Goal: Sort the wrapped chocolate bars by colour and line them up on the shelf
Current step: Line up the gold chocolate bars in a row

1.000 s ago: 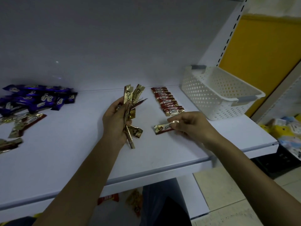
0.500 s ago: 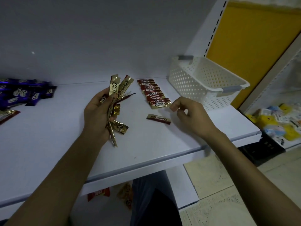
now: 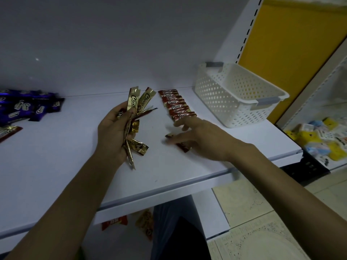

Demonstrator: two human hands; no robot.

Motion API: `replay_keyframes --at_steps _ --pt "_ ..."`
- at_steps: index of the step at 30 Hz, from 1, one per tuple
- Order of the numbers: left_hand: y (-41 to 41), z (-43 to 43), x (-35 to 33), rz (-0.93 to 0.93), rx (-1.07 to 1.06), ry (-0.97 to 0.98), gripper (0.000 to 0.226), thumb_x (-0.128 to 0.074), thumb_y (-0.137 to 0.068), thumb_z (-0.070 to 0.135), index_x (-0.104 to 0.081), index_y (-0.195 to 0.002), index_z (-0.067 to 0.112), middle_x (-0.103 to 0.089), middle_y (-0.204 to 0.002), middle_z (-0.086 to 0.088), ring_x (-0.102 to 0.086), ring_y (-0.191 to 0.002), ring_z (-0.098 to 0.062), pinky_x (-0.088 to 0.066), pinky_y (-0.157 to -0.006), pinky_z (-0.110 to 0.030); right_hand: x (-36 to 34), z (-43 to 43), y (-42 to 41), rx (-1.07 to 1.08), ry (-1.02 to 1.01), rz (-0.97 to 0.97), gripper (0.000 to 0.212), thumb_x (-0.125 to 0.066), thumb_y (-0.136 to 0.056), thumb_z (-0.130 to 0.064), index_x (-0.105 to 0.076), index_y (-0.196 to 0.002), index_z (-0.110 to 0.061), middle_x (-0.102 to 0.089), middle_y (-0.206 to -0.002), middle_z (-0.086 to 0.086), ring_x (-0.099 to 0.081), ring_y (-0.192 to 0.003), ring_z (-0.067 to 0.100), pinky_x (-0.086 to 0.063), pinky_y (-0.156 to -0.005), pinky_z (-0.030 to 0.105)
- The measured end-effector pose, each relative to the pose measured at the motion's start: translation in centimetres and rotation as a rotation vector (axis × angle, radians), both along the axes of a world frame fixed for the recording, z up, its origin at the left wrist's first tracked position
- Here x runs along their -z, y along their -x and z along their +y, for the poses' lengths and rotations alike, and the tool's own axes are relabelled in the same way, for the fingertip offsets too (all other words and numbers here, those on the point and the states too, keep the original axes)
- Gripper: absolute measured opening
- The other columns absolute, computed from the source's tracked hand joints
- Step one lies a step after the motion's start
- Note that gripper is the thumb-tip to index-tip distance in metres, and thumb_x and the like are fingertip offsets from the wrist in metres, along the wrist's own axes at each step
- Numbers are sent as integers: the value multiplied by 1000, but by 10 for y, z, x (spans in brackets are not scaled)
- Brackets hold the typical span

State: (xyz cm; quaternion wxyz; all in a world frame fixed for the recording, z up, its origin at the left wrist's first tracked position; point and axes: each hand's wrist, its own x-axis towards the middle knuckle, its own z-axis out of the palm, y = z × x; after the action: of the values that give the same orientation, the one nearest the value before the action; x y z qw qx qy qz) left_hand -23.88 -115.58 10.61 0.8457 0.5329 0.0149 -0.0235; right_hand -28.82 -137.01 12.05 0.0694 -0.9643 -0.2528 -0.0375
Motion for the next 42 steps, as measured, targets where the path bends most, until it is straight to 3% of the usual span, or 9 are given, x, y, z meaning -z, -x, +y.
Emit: replay_keyframes --at_steps 4,8,12,19,24,31,33,36,42 --pt "0 1 0 -4 11 7 24 -54 -94 7 -62 -117 11 -65 -69 6 -47 -47 -3 -33 -36 -12 -12 -7 -5 45 24 -13 19 -69 -82 -23 -72 -101 -24 -58 -118 1 -54 -107 21 -43 -88 32" --pt "-1 1 1 -7 24 8 21 -54 -94 7 -63 -112 15 -65 -68 8 -47 -47 -3 -32 -36 -12 -5 -18 -18 226 -173 -75 14 -76 -73 -33 -75 -84 -24 -64 -94 0 -59 -89 22 -47 -81 42" --pt "-2 0 1 -7 26 2 22 -55 -93 7 -63 -112 15 -66 -68 8 -47 -48 -3 -32 -36 -13 11 -17 -36 398 -342 -177 10 -76 -75 -28 -77 -84 -25 -66 -95 0 -59 -91 21 -45 -87 45" --pt "-2 0 1 -2 33 20 21 -54 -93 5 -64 -110 14 -66 -67 7 -48 -47 -4 -32 -36 -13 21 -14 -51 418 -356 -281 11 -74 -76 -28 -76 -85 -23 -65 -96 -1 -59 -92 21 -45 -87 46" --pt "-3 1 2 -1 29 22 20 -55 -93 5 -64 -107 16 -66 -67 7 -48 -47 -4 -32 -36 -13 24 -18 -52 452 -440 -330 13 -71 -82 -23 -74 -92 -17 -65 -96 3 -58 -90 20 -46 -83 35" --pt "-5 -3 4 9 -49 29 24 -55 -93 5 -63 -115 10 -62 -71 2 -49 -47 -4 -33 -37 -14 -5 16 -10 382 -914 -47 8 -64 -89 -19 -68 -82 -22 -64 -79 -14 -57 -71 -3 -42 -66 13" --pt "-5 -5 3 18 -88 58 24 -56 -93 5 -62 -116 9 -61 -66 2 -49 -47 -3 -35 -37 -13 -8 51 8 284 -862 45 10 -69 -83 -33 -64 -86 -24 -63 -80 -14 -58 -73 -3 -41 -63 9" --pt "-5 -2 2 17 -153 30 22 -57 -93 8 -64 -114 12 -60 -72 -1 -52 -48 -2 -38 -40 -13 4 101 17 238 -697 59 42 -76 -70 -51 -56 -92 -22 -59 -87 -10 -55 -76 4 -42 -61 16" --pt "-11 11 1 127 -190 286 28 -55 -94 10 -62 -122 9 -56 -66 -4 -44 -38 -4 -31 -34 -14 13 120 1 239 -782 81 8 -72 -82 -18 -66 -76 -15 -61 -84 -2 -56 -68 6 -43 -62 15"
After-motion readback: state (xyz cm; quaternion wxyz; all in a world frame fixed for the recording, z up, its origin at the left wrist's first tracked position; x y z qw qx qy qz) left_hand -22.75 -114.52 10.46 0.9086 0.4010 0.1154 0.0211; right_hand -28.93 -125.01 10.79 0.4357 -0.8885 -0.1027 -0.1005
